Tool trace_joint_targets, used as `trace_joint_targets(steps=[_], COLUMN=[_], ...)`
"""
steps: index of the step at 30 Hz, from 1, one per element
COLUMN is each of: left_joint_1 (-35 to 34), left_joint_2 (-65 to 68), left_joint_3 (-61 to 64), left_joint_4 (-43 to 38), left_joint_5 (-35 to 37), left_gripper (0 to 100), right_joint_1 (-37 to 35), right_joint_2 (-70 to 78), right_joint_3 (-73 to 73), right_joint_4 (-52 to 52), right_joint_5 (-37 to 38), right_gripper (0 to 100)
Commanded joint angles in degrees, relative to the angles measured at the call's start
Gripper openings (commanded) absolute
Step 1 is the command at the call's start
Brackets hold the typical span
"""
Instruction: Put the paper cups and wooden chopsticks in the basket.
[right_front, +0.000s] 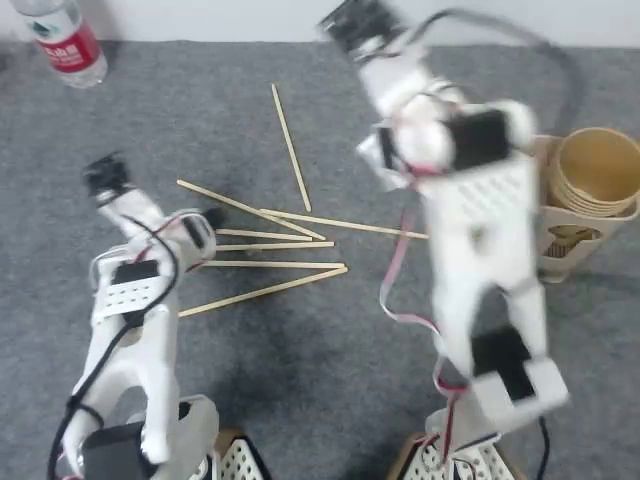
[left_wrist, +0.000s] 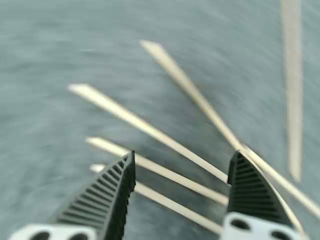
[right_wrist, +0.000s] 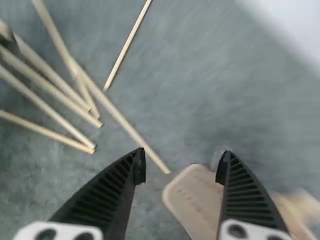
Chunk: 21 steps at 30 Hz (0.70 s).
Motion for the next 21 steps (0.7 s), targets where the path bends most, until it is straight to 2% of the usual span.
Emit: trace_joint_targets(steps=[1, 8, 16, 21], left_joint_1=[-3.87, -2.55, -2.29, -2.29], left_joint_2=[-1.41, -1.32, -1.05, -1.05], left_joint_3=[-0.57, -0.57, -0.57, -0.57], left_joint_4=[-1.32, -1.49, -2.55, -2.55], left_joint_5=[3.52, 3.25, 3.25, 3.25], left_gripper=[28, 28, 28, 28], right_joint_1=[-2.33, -6.37, -7.69, -6.64], right_joint_2=[8.4, 25.63, 35.47, 39.16], right_joint_3=[2.02, 2.02, 1.85, 1.85], right_joint_4=[-4.62, -10.07, -13.58, -17.27], right_joint_5=[2.11, 11.6, 16.97, 17.14], right_gripper=[22.6, 22.6, 22.6, 20.4])
